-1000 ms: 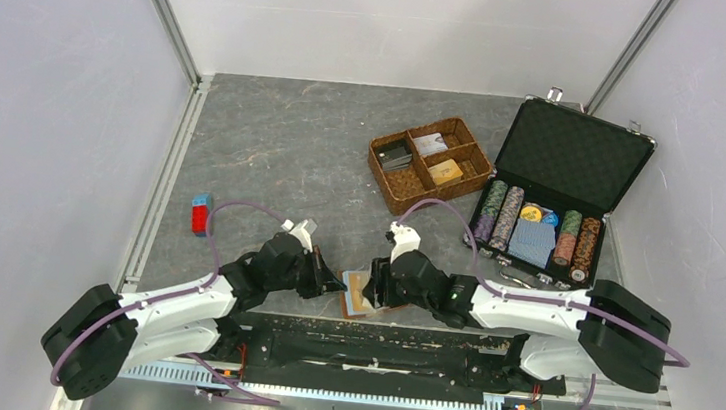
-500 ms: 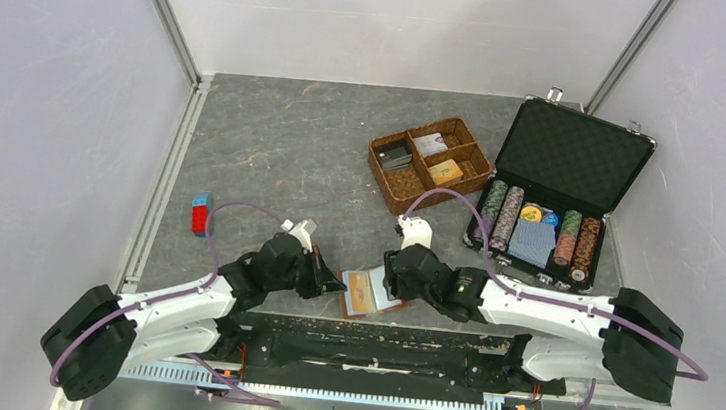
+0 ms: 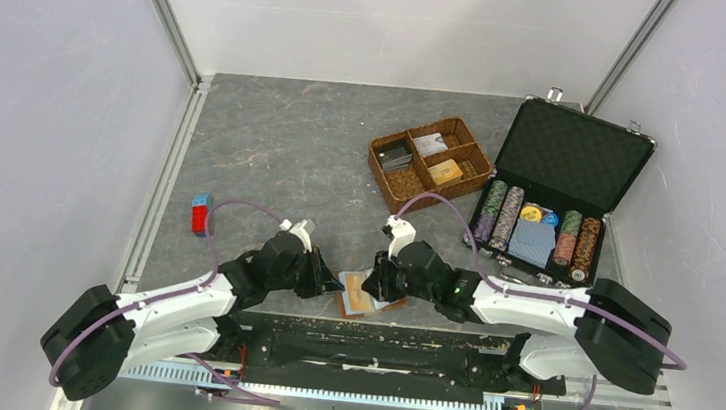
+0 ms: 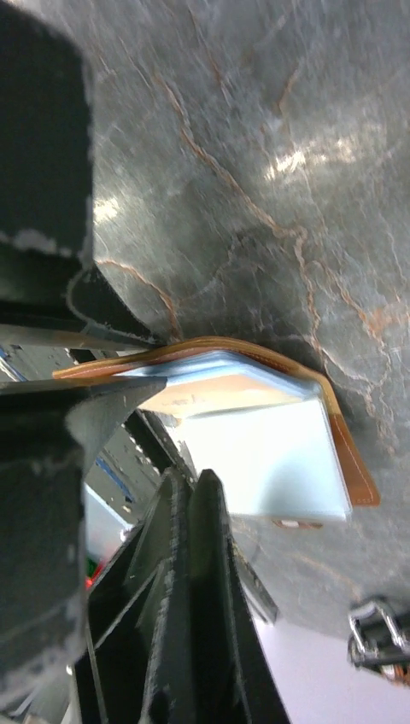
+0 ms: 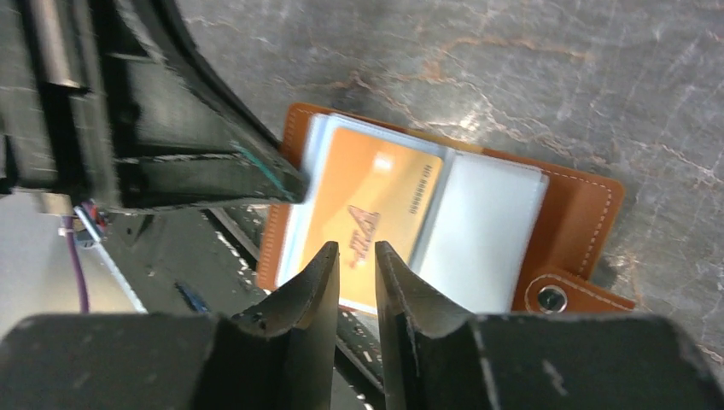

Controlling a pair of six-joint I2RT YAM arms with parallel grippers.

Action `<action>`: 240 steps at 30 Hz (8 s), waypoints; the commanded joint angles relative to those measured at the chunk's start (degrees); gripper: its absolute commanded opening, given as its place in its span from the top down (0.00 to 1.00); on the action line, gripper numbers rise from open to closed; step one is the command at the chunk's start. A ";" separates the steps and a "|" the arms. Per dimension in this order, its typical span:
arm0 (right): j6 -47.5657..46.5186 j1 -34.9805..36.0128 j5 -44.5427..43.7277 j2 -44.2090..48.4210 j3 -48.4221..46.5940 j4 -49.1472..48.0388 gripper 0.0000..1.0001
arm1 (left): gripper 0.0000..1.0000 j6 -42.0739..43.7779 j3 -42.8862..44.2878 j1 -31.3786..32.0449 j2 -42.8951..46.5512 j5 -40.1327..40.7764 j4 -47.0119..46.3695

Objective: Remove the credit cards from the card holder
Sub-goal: Remove the credit card from the card holder.

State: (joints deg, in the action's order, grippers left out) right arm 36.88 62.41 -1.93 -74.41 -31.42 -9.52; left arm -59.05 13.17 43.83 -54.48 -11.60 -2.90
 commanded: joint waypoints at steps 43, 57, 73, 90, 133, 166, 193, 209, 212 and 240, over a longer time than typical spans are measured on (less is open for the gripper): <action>6.96 -6.94 12.56 -10.48 7.95 -16.38 0.71 | 0.85 4.31 2.30 -0.05 -9.50 0.21 -1.23; 11.52 -8.18 16.44 -12.34 12.76 -28.08 0.74 | 0.84 4.29 1.86 -0.02 -10.61 0.12 -1.32; 12.52 -9.12 15.92 -7.84 14.92 -31.88 0.76 | 0.85 4.12 1.86 -0.05 -12.09 -0.72 -2.29; 12.42 -9.16 15.26 -10.92 11.69 -26.54 0.79 | 0.84 4.29 2.12 -0.06 -12.08 -0.80 -2.02; 16.25 -9.24 15.93 -13.47 14.23 -32.18 0.85 | 0.84 4.47 2.30 -0.06 -12.41 -0.98 -1.67; 15.45 -13.75 15.38 -2.60 20.88 -30.80 1.00 | 0.84 4.38 2.45 -0.06 -14.08 -0.19 -1.06; 15.61 -12.10 18.94 -10.08 14.88 -29.96 0.79 | 0.84 4.20 2.54 -0.05 -14.25 -0.82 -1.76; 18.99 -10.82 19.78 -14.63 17.14 -39.51 0.90 | 0.85 4.55 3.00 -0.05 -15.53 -1.34 -2.29; 19.44 -10.94 20.29 -14.72 18.04 -41.63 1.00 | 0.84 4.55 3.00 -0.02 -15.58 -1.10 -2.08; 12.34 -17.57 21.02 -0.08 22.01 -27.95 1.00 | 0.84 5.70 4.41 -0.02 -18.51 1.60 2.24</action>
State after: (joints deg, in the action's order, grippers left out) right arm 53.76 45.93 20.51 -78.22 -8.64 -43.18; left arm -56.42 18.28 43.68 -71.00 -13.50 -5.93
